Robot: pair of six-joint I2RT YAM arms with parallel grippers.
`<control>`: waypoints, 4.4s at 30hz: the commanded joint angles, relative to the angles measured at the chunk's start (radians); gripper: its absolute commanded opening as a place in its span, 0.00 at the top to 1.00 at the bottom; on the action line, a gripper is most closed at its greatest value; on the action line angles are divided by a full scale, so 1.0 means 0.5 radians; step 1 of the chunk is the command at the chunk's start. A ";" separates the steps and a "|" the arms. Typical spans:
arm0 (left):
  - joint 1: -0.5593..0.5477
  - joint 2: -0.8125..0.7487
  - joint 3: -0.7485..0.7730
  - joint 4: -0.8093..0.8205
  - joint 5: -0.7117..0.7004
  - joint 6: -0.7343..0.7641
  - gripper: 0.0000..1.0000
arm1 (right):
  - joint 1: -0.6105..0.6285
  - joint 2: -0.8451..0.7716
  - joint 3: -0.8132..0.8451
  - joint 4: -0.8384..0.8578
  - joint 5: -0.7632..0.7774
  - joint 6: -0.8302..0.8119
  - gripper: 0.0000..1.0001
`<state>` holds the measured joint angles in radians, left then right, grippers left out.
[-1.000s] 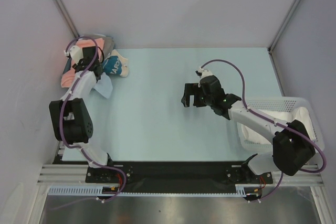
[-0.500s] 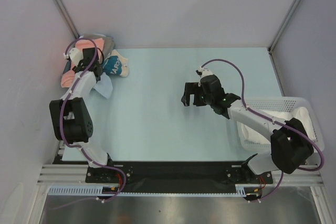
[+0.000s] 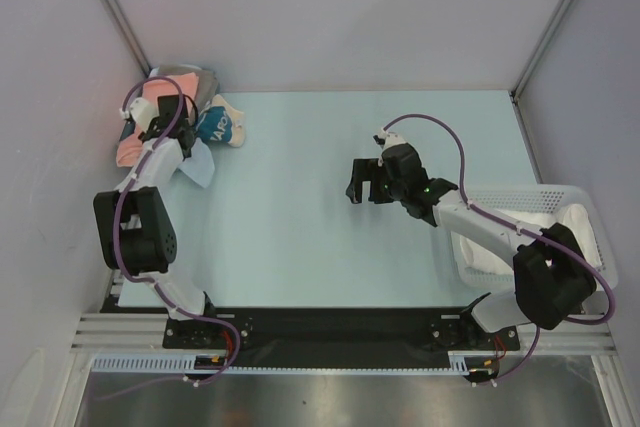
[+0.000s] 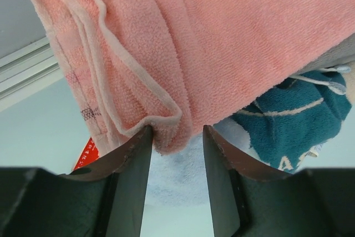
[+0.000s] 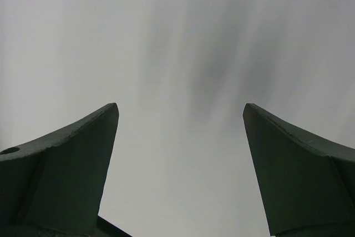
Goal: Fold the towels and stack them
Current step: Grab crumpled towel, then move the towel to the center of the board, then flatten out the crumpled towel
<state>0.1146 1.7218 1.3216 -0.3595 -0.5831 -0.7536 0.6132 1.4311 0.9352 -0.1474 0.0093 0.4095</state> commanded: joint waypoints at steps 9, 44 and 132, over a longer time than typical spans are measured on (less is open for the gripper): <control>0.038 -0.038 0.020 0.013 -0.012 -0.064 0.87 | -0.018 -0.009 -0.014 0.062 -0.046 -0.021 0.00; -1.564 -0.910 0.048 0.544 0.021 0.640 1.00 | -0.036 -0.242 -0.183 0.105 0.466 0.031 0.00; -1.355 -0.968 -1.674 0.587 0.562 0.249 0.57 | 0.366 -0.549 -0.566 -0.448 0.797 0.792 1.00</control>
<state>-0.5724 1.2274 0.4637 -0.0776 -0.3096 -0.6487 0.8043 1.1801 0.6212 -0.3691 0.3847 0.8150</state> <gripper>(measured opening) 0.432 0.017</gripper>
